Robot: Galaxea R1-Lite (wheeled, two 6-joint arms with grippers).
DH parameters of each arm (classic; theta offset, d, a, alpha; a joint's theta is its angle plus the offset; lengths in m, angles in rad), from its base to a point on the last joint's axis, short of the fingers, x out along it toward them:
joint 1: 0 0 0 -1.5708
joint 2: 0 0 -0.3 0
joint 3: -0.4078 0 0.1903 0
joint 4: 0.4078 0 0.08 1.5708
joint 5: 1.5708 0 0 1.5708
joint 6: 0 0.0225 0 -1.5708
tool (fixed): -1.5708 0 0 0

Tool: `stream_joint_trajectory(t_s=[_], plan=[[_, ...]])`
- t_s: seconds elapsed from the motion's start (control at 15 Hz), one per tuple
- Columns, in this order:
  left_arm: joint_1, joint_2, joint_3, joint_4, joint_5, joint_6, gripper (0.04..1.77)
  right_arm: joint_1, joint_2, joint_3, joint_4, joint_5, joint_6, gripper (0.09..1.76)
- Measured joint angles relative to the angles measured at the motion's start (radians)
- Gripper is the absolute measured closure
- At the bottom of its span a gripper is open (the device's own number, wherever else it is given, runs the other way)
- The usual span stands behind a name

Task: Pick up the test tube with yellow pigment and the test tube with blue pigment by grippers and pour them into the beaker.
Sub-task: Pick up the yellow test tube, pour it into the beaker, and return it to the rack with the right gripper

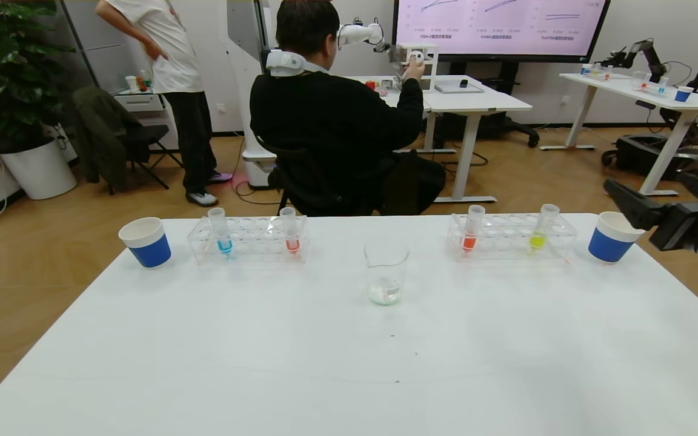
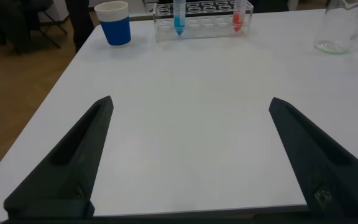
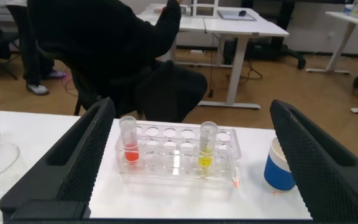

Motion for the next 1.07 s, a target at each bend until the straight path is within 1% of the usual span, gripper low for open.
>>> stream_joint_trajectory(t_s=[0.27, 0.33, 0.4, 0.53, 0.67, 0.93, 1.07], plan=[[0.0, 0.0, 0.0, 0.0, 0.0, 0.0, 0.06, -0.034, 0.305, -0.014, -0.279, 0.014, 0.011, 0.11], [0.0, 0.0, 0.0, 0.0, 0.0, 0.0, 0.06, -0.043, 0.383, -0.016, -0.34, 0.017, 0.012, 0.11], [0.0, 0.0, 0.0, 0.0, -0.001, 0.0, 0.06, -0.051, 0.448, -0.018, -0.374, 0.02, 0.013, 0.11], [0.0, 0.0, 0.0, 0.0, 0.0, 0.0, 0.06, -0.065, 0.559, -0.022, -0.399, 0.031, 0.016, 0.11], [0.0, 0.0, 0.0, 0.0, 0.0, 0.0, 0.06, -0.076, 0.634, -0.039, -0.404, 0.036, 0.031, 0.11], [0.0, 0.0, 0.0, 0.0, 0.0, 0.0, 0.06, -0.092, 0.709, -0.09, -0.405, 0.04, 0.055, 0.11], [0.0, 0.0, 0.0, 0.0, 0.0, 0.0, 0.06, -0.095, 0.729, -0.136, -0.406, 0.039, 0.054, 0.11]])
